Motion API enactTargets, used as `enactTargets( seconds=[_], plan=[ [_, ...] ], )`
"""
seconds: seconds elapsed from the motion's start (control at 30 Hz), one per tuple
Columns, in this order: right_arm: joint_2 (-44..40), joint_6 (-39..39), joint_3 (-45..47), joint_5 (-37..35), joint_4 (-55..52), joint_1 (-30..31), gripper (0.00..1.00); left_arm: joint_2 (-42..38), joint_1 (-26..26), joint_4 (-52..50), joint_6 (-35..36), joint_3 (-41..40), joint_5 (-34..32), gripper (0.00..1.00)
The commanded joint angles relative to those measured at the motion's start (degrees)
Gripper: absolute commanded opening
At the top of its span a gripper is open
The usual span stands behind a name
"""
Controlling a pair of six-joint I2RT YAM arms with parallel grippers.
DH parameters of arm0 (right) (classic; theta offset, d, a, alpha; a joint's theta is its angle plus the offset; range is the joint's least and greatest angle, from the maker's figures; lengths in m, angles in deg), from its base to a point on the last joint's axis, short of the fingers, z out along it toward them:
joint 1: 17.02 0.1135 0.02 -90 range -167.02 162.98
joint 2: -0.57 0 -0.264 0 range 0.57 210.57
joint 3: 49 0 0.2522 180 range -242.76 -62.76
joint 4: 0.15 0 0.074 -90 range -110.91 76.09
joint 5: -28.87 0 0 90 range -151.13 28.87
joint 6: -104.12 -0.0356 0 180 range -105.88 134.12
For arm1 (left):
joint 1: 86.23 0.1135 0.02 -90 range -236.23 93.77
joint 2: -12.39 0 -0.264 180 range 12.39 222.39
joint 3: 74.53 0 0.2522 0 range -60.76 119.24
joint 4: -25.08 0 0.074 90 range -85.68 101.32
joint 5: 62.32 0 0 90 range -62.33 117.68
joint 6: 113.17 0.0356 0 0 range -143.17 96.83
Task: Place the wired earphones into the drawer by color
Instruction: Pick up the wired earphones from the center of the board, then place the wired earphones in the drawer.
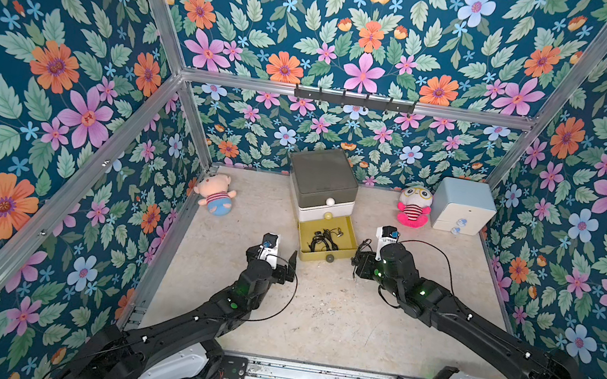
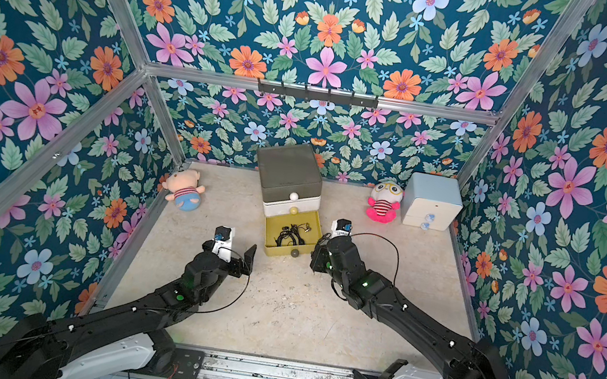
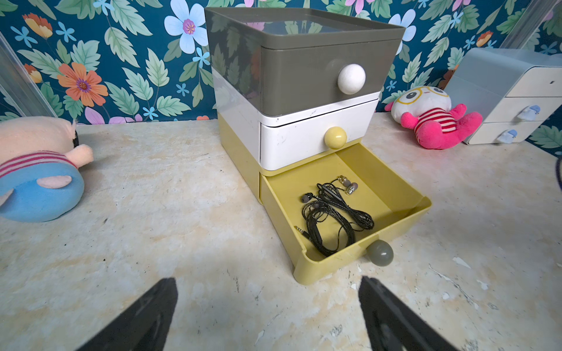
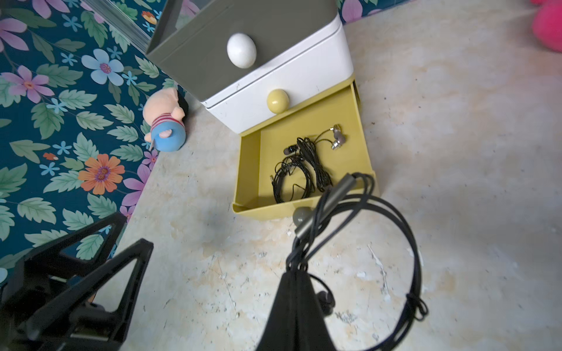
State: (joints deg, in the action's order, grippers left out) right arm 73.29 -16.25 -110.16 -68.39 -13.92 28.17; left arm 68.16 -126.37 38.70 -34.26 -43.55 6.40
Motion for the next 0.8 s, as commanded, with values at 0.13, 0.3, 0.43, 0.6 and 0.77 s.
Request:
enactTargets(
  seconds=[0.13,0.3,0.43,0.6,0.77],
  plan=[
    [7.1,2.5,-4.6,2.8,7.9,-1.1,0.0,-0.3,0.1,0.6,-0.3,0.1,-1.1,0.99],
    [12.5,2.5,-7.6,4.3,11.5,-1.9,0.0,-0.4,0.1,0.5,-0.5,0.1,-1.5,0.99],
    [17.2,1.8,-10.3,5.1,14.1,-2.4,0.0,-0.4,0.1,0.6,-0.5,-0.1,-1.6,0.99],
    [21.7,1.1,-13.5,4.3,16.7,-2.6,0.0,-0.3,0.1,0.7,-0.5,-0.1,-1.8,0.99],
    [27.1,-0.3,-15.6,4.5,19.2,-3.2,0.0,0.0,0.1,0.7,-0.6,0.1,-1.9,0.99]
  ],
)
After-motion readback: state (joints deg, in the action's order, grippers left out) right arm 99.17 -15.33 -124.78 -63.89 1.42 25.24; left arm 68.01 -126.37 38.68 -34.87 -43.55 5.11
